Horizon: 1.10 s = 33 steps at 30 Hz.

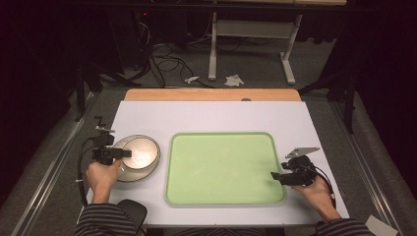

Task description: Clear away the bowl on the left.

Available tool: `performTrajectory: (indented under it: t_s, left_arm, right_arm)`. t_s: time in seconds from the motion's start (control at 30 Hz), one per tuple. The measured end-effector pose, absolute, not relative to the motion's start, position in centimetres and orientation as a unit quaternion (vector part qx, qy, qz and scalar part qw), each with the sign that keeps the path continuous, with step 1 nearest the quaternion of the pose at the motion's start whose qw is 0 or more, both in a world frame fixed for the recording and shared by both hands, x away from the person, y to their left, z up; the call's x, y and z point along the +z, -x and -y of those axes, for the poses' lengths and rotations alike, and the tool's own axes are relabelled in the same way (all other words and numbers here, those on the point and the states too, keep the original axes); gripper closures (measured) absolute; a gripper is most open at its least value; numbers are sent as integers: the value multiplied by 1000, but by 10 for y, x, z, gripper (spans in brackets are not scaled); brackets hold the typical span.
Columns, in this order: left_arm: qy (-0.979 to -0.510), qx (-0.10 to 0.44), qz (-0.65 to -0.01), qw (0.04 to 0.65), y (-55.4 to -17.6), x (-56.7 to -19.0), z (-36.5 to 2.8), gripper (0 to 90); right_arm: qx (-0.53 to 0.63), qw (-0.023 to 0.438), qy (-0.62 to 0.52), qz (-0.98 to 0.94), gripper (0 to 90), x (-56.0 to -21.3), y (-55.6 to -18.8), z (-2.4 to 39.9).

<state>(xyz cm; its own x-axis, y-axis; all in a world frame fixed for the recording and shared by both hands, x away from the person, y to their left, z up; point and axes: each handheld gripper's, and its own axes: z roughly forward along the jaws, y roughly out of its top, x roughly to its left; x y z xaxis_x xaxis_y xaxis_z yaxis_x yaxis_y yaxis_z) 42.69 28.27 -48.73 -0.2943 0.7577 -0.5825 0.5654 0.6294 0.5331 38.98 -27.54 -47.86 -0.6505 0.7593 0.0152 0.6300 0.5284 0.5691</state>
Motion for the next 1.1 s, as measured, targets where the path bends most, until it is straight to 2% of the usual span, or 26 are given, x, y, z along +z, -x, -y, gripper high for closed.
performTrajectory:
  t_s: [0.3, 0.47, 1.1]
  left_arm:
    - [-418, 114, -787, 439, -422, -481, -284, 824]
    - [-404, 116, -777, 469, -419, -467, -287, 824]
    - [-430, 112, -741, 504, -414, -442, -267, 824]
  right_arm:
    - [274, 118, -405, -864, 416, -479, -389, 277]
    - [273, 118, -414, -860, 415, -479, -390, 279]
    - [287, 120, -451, -837, 414, -477, -392, 295]
